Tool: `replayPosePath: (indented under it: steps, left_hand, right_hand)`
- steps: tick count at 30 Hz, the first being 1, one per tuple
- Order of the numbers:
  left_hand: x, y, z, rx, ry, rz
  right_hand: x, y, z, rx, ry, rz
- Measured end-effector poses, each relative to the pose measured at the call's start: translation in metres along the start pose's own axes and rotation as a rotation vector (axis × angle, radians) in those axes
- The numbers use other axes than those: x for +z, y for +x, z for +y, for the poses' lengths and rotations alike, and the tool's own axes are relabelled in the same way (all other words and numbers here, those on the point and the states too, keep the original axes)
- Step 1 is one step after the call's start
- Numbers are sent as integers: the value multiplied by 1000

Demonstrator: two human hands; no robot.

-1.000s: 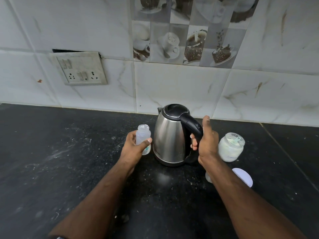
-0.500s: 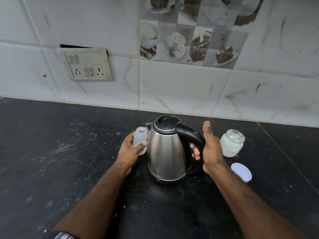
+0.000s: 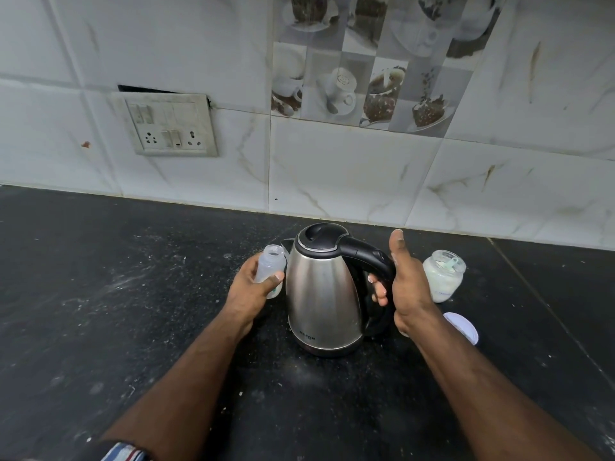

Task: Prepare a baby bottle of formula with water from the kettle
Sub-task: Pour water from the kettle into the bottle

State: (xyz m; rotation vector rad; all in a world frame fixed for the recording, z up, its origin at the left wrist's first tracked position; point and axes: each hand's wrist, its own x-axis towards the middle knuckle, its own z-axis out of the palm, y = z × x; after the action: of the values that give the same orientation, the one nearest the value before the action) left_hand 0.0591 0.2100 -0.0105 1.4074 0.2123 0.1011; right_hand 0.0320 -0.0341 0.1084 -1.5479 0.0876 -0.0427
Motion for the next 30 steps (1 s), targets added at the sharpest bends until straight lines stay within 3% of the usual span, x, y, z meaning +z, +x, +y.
replayPosePath:
  steps: [30]
  left_hand:
    - [-5,12,0,26,24,60]
  right_hand:
    - [4,23,-16,49,-122,-93]
